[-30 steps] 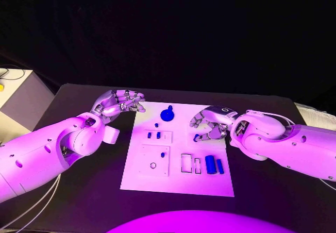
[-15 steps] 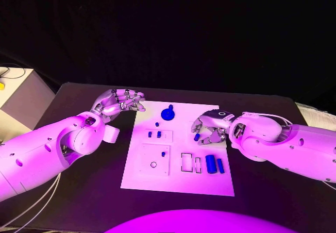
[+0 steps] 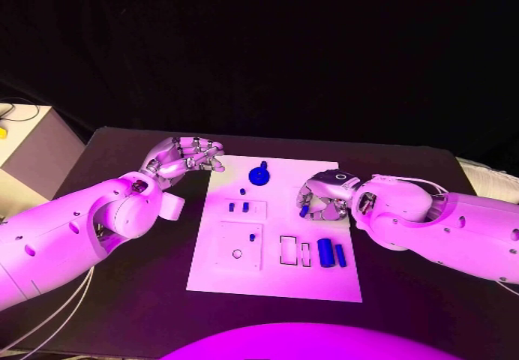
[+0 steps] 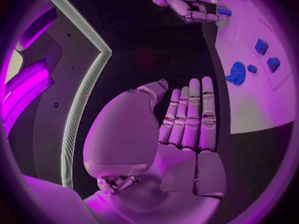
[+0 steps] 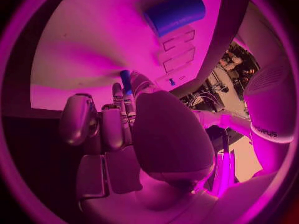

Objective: Assemble the parts on the task board

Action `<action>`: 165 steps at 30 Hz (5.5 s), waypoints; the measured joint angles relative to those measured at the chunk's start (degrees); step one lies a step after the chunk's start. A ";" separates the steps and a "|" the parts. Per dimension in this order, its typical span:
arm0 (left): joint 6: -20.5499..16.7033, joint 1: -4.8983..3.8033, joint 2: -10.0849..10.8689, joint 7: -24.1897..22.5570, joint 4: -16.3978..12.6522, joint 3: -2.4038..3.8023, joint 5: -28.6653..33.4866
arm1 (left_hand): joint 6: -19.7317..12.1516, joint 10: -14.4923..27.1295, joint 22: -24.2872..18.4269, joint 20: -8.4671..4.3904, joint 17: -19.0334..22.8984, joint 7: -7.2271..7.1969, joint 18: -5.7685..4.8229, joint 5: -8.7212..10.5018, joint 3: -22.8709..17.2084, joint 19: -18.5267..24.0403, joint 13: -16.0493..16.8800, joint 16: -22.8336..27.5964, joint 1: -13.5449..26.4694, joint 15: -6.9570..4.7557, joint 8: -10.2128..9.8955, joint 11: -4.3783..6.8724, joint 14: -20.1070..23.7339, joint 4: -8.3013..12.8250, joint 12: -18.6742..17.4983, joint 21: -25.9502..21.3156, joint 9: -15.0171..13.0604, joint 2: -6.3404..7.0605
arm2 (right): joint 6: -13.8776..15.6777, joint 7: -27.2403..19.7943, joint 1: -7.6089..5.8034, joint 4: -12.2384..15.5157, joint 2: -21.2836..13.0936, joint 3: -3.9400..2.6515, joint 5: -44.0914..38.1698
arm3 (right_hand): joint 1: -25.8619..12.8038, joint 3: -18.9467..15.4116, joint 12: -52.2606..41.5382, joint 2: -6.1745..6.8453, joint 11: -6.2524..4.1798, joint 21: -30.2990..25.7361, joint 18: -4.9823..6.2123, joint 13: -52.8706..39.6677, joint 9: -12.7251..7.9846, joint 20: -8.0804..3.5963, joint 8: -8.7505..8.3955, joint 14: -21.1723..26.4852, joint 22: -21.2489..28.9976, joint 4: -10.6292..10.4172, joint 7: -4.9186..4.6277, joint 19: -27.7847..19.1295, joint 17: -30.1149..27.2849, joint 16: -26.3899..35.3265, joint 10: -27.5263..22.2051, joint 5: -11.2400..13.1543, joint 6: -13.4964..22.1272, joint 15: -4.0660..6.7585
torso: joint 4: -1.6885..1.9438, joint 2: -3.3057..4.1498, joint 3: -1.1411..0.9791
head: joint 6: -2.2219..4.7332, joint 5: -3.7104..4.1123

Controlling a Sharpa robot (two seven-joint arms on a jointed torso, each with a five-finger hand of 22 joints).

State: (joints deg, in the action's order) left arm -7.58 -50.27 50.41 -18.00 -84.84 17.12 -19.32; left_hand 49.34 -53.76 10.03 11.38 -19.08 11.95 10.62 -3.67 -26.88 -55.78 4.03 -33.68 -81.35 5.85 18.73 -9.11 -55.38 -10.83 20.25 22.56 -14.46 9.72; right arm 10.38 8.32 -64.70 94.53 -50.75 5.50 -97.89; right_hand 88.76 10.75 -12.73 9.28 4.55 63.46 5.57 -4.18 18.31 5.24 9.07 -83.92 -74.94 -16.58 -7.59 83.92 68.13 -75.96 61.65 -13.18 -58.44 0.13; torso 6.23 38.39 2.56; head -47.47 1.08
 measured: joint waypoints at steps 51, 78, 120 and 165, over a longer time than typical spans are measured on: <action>0.08 0.36 -0.87 0.31 2.10 0.00 0.01 | 0.00 0.00 -0.04 0.00 -0.15 0.00 0.00 0.00 0.00 0.00 0.03 0.00 0.00 0.21 0.23 0.00 0.21 0.00 0.00 0.00 0.04 0.00 | 9.28 2.54 1.05 8.94 4.95 -0.39 5.85 | -5.78 24.60 7.79 2.25 0.06 5.66 -1.61 -1.24 1.25 -1.04 5.11 0.00 -0.01 8.72 0.75 0.19 0.74 -1.37 9.65 3.11 -3.87 1.22 | -0.03 -0.22 0.09 | 0.13 -1.18; 0.39 0.40 -1.63 0.48 2.48 -0.01 0.03 | 0.00 0.00 -0.15 0.00 -0.27 0.00 0.00 0.00 0.00 0.00 0.02 0.00 0.00 0.21 0.22 0.00 0.21 0.00 0.00 -0.21 0.09 0.00 | 8.77 2.58 5.91 4.77 14.95 1.37 0.37 | -6.45 25.06 8.20 2.78 0.04 5.65 -1.61 -1.24 3.85 -1.04 4.97 0.00 0.01 9.34 0.83 0.19 0.49 -1.37 9.78 2.49 -3.42 1.21 | -0.08 -0.14 0.10 | -0.66 -2.48; 0.61 0.40 -1.60 0.64 2.57 -0.01 0.05 | 0.00 0.00 -0.19 0.00 -0.32 0.00 0.00 0.00 0.00 0.00 0.01 0.00 0.00 0.21 0.22 0.00 0.21 0.00 0.00 -0.21 0.08 0.00 | 6.94 3.19 6.49 3.59 14.84 1.70 -2.67 | -6.75 25.05 8.63 2.48 0.03 5.65 -1.61 -1.28 5.00 -1.03 5.13 -0.01 -0.01 9.82 0.38 0.18 0.50 -1.37 9.78 2.41 -3.17 1.21 | -0.10 -0.16 0.08 | -1.52 -2.94; 0.99 0.41 -1.62 0.85 2.68 -0.01 0.05 | 0.00 0.00 -0.28 0.00 -0.43 0.00 0.00 0.00 0.16 0.00 0.06 0.00 0.00 0.21 0.22 0.00 0.63 0.16 0.00 -0.50 0.13 0.00 | 9.44 1.70 7.64 2.94 15.29 2.33 -4.11 | -5.63 1.40 5.99 2.79 2.33 -19.33 1.07 0.34 2.38 1.17 -4.69 1.56 5.90 6.25 -1.15 -1.59 -10.77 6.24 -10.14 1.07 10.11 -1.77 | -0.14 -0.17 0.04 | -1.72 -2.81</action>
State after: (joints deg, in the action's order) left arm -6.59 -49.86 48.79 -17.15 -82.16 17.11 -19.27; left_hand 49.34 -53.76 9.75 11.37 -19.50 11.95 10.63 -3.67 -26.72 -55.78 4.09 -33.68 -81.36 6.06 18.95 -9.11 -54.76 -10.67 20.25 22.06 -14.33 9.72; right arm 19.82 10.03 -57.05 97.47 -35.46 7.83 -102.00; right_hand 83.14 12.15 -6.74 12.08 6.87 44.13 6.64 -3.84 20.69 6.41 4.37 -82.37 -69.03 -10.33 -8.74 82.33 57.36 -69.72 51.51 -12.11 -48.32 -1.65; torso 6.09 38.22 2.60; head -49.19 -1.72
